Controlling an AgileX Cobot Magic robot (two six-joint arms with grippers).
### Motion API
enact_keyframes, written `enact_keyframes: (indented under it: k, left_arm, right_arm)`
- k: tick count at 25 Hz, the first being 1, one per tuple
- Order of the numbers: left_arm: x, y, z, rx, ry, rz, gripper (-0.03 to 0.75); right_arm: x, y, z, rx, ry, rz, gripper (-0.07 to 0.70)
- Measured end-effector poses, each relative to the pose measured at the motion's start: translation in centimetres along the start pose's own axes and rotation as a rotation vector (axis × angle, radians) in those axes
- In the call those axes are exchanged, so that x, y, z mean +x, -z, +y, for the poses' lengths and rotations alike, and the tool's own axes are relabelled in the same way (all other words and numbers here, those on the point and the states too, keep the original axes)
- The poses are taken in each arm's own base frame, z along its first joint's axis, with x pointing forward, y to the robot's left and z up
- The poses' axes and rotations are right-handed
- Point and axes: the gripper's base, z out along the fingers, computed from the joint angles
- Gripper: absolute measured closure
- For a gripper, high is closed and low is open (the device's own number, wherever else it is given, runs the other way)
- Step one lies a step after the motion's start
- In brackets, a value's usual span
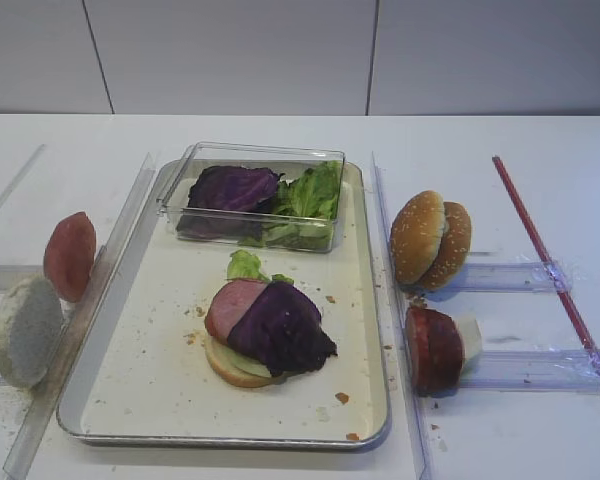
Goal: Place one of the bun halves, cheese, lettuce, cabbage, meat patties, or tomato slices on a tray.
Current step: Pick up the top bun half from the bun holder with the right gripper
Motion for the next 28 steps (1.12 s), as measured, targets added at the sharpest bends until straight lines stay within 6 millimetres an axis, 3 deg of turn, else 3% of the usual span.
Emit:
enact_keyframes:
  k: [8, 16, 21, 28]
  left_arm:
    - [0.0, 0.0, 0.0, 0.000, 0.000, 0.000, 0.365]
    - [0.0, 0.0, 0.0, 0.000, 0.000, 0.000, 0.365]
    - [0.0, 0.0, 0.0, 0.000, 0.000, 0.000, 0.365]
    - [0.0, 0.0, 0.0, 0.000, 0.000, 0.000, 0.365]
  right_arm:
    - [-5.9, -2.6, 0.4, -0.068, -0.055, 0.167, 0.076]
    - [-10.6, -4.6, 0.7, -0.097, -0.062, 0.215, 0.076]
    - [-13.0, -5.6, 2.3, -0.140, -0.015, 0.223, 0.076]
    - [-15.2, -9.1, 5.7, -0.194, 0.036, 0.291, 0.076]
